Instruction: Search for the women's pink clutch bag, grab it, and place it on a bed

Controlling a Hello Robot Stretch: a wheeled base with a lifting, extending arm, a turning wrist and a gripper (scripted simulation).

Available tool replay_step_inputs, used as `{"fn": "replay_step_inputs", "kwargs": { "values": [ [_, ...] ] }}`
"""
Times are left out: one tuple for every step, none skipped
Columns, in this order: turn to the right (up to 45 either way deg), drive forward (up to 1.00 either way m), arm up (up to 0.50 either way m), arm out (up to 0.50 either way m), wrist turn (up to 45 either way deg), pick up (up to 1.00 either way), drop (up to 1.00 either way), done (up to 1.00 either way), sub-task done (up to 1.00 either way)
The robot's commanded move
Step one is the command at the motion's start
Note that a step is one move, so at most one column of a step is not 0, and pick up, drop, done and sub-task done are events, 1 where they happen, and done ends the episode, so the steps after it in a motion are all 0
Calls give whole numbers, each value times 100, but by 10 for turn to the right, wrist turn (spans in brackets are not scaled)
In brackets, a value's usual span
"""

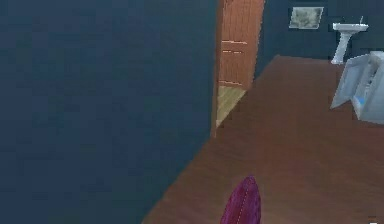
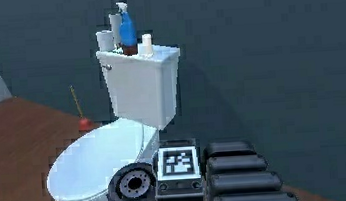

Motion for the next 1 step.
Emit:
{"fn": "replay_step_inputs", "kwargs": {
  "values": [
    [60,0,0,0,0,0,0,0,0]
  ]
}}
